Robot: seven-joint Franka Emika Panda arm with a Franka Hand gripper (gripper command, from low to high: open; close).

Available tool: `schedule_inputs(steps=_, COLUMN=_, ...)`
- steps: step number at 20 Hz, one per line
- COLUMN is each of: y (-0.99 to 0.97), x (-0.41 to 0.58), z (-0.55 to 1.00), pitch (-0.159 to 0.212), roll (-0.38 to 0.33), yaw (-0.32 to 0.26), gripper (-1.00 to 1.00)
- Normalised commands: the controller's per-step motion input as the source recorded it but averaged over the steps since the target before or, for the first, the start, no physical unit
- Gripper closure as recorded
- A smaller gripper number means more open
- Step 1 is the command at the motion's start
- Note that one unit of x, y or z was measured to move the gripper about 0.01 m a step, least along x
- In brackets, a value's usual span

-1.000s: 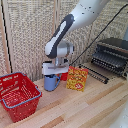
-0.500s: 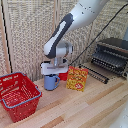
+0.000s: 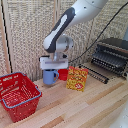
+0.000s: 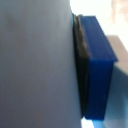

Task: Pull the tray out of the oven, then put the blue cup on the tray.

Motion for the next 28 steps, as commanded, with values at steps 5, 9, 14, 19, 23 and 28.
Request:
schedule_inputs(steps=5, y=-0.08, x=0.181, z=0.97, pitch=0.060, roll=0.017, yaw=-0.195, gripper=1.00)
schedule_inputs(steps=9, y=-0.34, x=0.214, z=0.92, pitch=0.098, roll=0.008, yaw=-0.219, gripper=1.00)
schedule_inputs(steps=14, y=-0.30, x=0.139, z=0.62, pitch=0.075, roll=0.000, yaw=-0.304, gripper=1.00)
schedule_inputs(steps=19, y=-0.58, x=0.050, z=0.29, pitch=0.031, roll=0.000, yaw=-0.224, gripper=1.00)
schedule_inputs(steps=23, y=-0.86, x=0.075, z=0.16, pitch=0.009, roll=-0.035, yaw=-0.109, gripper=1.00)
schedule_inputs(steps=28, y=-0.97, x=0.011, z=0.13, pitch=0.033, roll=-0.090, yaw=-0.045, gripper=1.00)
